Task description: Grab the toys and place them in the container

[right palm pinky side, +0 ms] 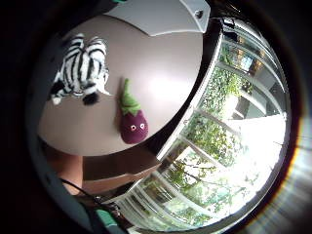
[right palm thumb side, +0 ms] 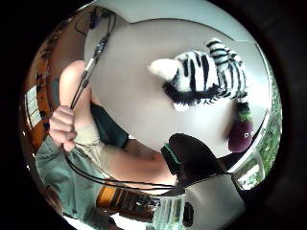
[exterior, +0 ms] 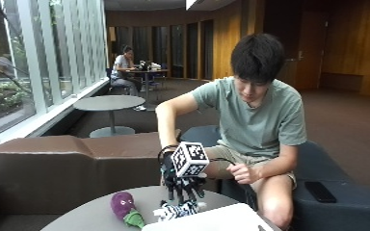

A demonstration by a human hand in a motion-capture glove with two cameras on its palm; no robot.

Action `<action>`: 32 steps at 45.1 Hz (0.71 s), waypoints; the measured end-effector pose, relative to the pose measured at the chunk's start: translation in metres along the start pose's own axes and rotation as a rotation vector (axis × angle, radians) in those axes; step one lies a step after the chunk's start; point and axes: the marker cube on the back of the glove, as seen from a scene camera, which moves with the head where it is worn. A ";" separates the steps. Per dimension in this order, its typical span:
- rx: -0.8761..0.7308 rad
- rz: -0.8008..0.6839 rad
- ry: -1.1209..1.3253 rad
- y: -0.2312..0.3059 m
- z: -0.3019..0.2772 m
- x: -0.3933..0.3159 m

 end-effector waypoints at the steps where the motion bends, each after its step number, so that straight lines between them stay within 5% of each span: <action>1: -0.014 0.000 -0.001 -0.002 0.006 0.000; 12: -0.227 -0.003 -0.101 -0.024 0.086 -0.010; 25: 0.128 0.137 -0.265 -0.076 0.090 -0.005; 32: 0.134 0.304 -0.517 -0.074 0.096 0.003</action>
